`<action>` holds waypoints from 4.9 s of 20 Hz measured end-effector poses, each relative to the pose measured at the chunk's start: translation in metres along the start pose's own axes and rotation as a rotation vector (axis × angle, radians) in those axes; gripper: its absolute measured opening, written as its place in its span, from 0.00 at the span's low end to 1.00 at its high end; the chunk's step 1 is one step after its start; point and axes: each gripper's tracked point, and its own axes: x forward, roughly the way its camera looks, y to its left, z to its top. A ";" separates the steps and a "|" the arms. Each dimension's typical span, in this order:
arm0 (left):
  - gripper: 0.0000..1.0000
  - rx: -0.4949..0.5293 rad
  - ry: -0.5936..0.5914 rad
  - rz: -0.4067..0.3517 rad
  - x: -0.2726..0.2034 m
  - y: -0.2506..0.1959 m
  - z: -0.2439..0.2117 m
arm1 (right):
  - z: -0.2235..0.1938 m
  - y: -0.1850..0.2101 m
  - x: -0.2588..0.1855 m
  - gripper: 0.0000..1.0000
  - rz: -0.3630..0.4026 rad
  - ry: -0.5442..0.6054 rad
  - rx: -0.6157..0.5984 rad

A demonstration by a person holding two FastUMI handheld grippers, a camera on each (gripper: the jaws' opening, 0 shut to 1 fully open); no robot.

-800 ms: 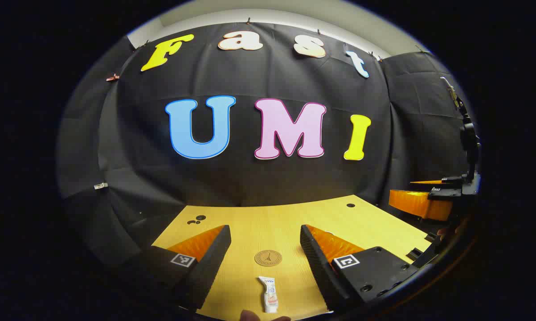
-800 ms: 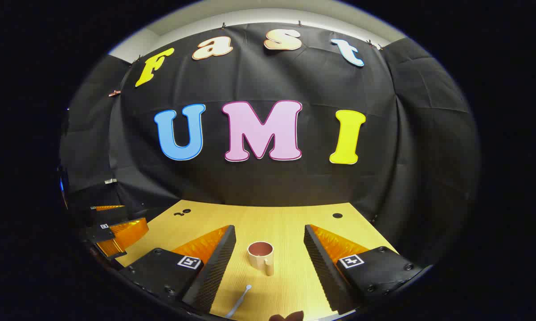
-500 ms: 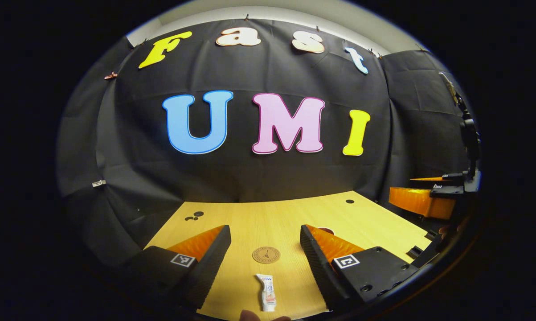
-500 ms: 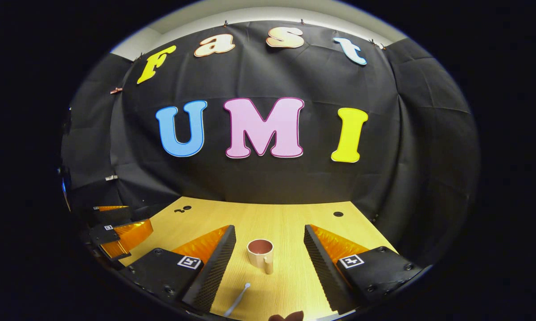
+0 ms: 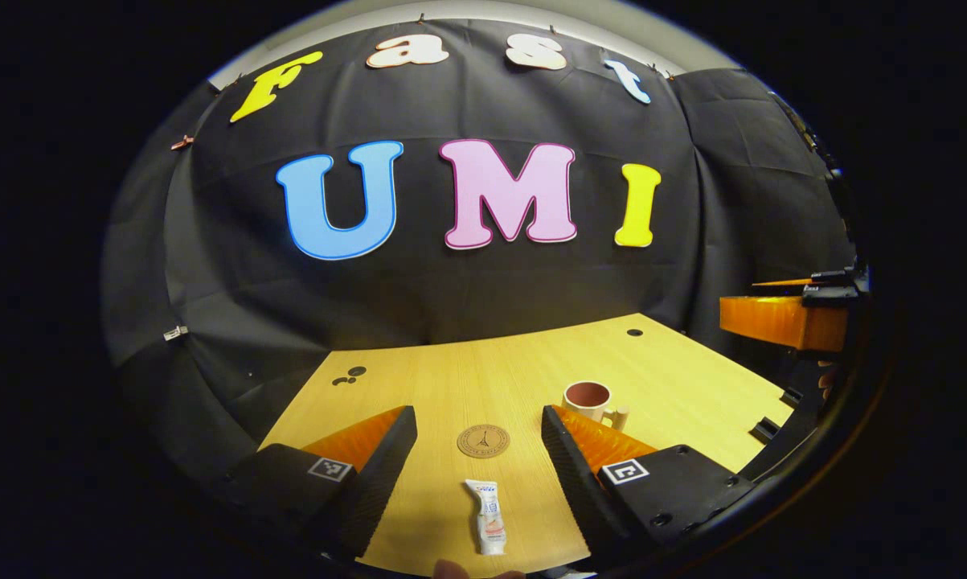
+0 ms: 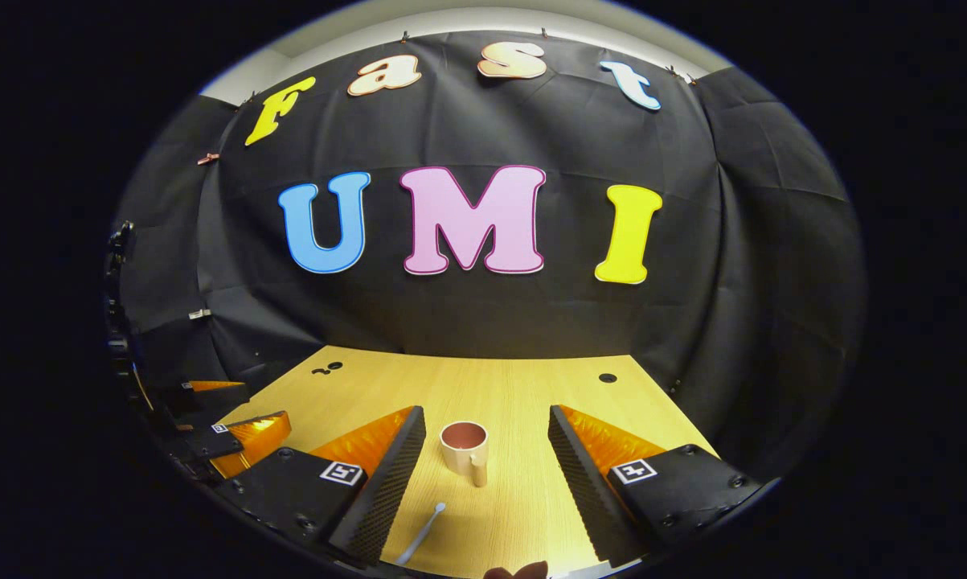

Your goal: Put the toothbrush and toothpaste on the desktop into the cup, then pick up the cup and place it on the coaster on the desktop.

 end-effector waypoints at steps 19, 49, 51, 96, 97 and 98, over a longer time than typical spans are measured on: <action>0.91 0.060 0.489 0.036 0.090 -0.013 -0.211 | -0.066 -0.036 -0.002 0.95 -0.026 0.195 0.043; 0.24 -0.043 0.609 -0.051 0.081 0.011 -0.229 | -0.172 0.034 -0.008 0.98 0.063 0.536 0.141; 0.24 -0.045 0.594 -0.071 0.076 0.015 -0.219 | -0.188 0.043 -0.004 0.97 0.058 0.579 0.146; 0.22 -0.286 0.423 -0.089 0.035 0.065 -0.166 | -0.271 0.102 0.048 0.05 0.162 0.738 0.196; 0.22 -0.290 0.403 -0.102 0.036 0.060 -0.157 | -0.258 0.102 0.047 0.05 0.180 0.699 0.218; 0.22 -0.294 0.377 -0.117 0.038 0.054 -0.147 | -0.243 0.103 0.047 0.05 0.203 0.658 0.251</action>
